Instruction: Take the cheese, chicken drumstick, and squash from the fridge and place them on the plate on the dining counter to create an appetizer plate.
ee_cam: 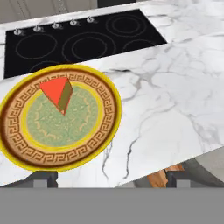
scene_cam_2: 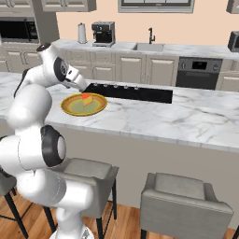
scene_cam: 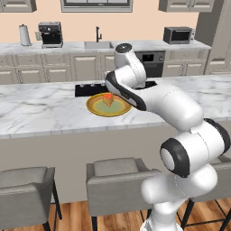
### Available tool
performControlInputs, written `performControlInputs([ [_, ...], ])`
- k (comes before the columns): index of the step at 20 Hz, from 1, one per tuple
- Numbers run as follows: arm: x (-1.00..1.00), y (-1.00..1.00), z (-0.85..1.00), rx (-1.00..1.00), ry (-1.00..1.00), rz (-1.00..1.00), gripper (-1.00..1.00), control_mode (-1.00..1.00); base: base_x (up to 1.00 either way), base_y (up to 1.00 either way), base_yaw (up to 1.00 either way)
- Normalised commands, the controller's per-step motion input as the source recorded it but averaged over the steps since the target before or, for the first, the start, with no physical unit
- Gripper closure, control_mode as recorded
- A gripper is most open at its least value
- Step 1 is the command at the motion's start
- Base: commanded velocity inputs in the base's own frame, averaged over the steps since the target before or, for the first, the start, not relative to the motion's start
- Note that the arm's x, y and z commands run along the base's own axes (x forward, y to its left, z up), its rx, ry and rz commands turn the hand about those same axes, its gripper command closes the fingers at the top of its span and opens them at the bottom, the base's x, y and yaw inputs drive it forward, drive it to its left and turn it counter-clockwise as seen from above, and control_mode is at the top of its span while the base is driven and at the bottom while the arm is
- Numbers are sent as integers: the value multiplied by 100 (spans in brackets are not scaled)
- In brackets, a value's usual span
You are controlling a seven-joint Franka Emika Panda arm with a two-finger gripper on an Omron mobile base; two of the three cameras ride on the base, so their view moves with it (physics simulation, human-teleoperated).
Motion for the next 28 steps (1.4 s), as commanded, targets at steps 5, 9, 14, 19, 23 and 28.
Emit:
performControlInputs([
  [5, -95, -53, 43, 1, 33, -4, -100, -100, 0, 0, 0],
  [9, -68, -7, -1, 12, 7, 12, -100, -100, 0, 0, 0],
  [14, -15, 0, -23, 5, -3, 25, -100, -100, 0, 0, 0],
  [19, 0, 0, 0, 0, 0, 0, -100, 100, -62, -17, -9],
  [23, 0, 0, 0, 0, 0, 0, -100, 100, -76, -28, -67],
  [28, 0, 0, 0, 0, 0, 0, -100, 100, -10, 0, -95],
])
